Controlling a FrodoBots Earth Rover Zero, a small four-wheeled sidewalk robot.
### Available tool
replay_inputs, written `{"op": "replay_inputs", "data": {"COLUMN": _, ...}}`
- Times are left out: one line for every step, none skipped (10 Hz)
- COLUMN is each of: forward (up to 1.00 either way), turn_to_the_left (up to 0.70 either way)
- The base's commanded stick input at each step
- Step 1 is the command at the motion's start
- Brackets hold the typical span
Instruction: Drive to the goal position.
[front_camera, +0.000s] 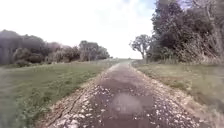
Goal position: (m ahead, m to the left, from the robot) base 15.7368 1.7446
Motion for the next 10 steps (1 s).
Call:
{"op": "replay_inputs", "data": {"forward": 0.85, "turn_to_the_left": -0.02}}
{"op": "replay_inputs", "data": {"forward": 0.85, "turn_to_the_left": -0.03}}
{"op": "replay_inputs", "data": {"forward": 0.85, "turn_to_the_left": -0.34}}
{"op": "replay_inputs", "data": {"forward": 0.85, "turn_to_the_left": -0.23}}
{"op": "replay_inputs", "data": {"forward": 0.85, "turn_to_the_left": 0.00}}
{"op": "replay_inputs", "data": {"forward": 0.85, "turn_to_the_left": -0.01}}
{"op": "replay_inputs", "data": {"forward": 0.85, "turn_to_the_left": -0.02}}
{"op": "replay_inputs", "data": {"forward": 0.85, "turn_to_the_left": -0.02}}
{"op": "replay_inputs", "data": {"forward": 0.85, "turn_to_the_left": -0.02}}
{"op": "replay_inputs", "data": {"forward": 0.85, "turn_to_the_left": -0.02}}
